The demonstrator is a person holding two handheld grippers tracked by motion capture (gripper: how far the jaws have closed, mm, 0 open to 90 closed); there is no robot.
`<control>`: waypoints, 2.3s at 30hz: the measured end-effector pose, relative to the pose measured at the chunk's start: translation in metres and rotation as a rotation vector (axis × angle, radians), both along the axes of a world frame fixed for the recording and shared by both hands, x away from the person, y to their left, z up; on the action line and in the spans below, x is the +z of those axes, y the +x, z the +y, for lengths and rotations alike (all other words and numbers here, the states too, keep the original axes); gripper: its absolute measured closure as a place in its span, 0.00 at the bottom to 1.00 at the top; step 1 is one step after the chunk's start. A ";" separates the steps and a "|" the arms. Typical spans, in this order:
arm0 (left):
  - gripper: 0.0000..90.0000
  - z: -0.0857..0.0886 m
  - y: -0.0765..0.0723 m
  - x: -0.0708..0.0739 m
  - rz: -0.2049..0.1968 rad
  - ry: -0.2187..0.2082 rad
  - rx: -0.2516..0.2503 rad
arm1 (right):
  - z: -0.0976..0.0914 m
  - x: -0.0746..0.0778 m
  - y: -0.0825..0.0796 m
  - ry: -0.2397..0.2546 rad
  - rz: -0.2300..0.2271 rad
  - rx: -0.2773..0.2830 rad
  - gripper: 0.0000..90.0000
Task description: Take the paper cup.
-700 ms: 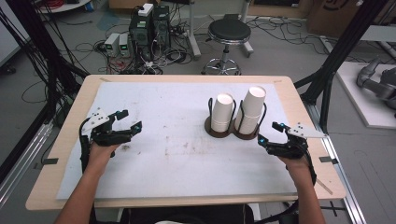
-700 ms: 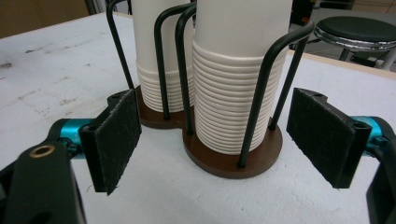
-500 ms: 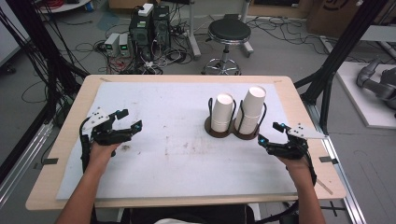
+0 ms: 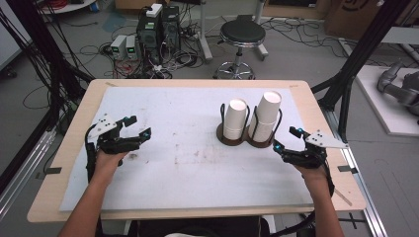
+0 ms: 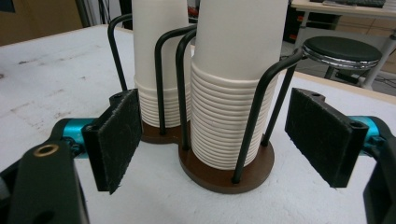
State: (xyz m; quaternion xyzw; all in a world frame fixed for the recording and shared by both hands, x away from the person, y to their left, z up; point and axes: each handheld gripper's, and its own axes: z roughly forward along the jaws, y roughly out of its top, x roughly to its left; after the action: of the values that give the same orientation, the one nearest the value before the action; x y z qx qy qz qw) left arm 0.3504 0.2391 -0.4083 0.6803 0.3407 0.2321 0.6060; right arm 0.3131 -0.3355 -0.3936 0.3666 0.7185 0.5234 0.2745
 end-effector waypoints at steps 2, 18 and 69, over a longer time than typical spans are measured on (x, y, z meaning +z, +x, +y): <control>0.22 -0.001 -0.001 0.000 0.000 0.005 -0.008 | 0.001 0.002 -0.002 0.004 0.005 0.020 0.34; 0.22 -0.005 -0.002 -0.001 0.006 0.021 -0.017 | 0.026 0.014 -0.003 0.015 -0.048 0.119 0.70; 0.22 -0.014 0.001 -0.008 0.037 0.051 -0.024 | 0.101 0.002 0.046 -0.031 0.067 0.148 1.00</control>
State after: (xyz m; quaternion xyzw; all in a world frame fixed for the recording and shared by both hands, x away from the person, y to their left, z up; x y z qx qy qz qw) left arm 0.3511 0.2253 -0.4164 0.7037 0.3379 0.2208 0.5847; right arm 0.3590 -0.2343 -0.3917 0.3256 0.7603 0.5186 0.2168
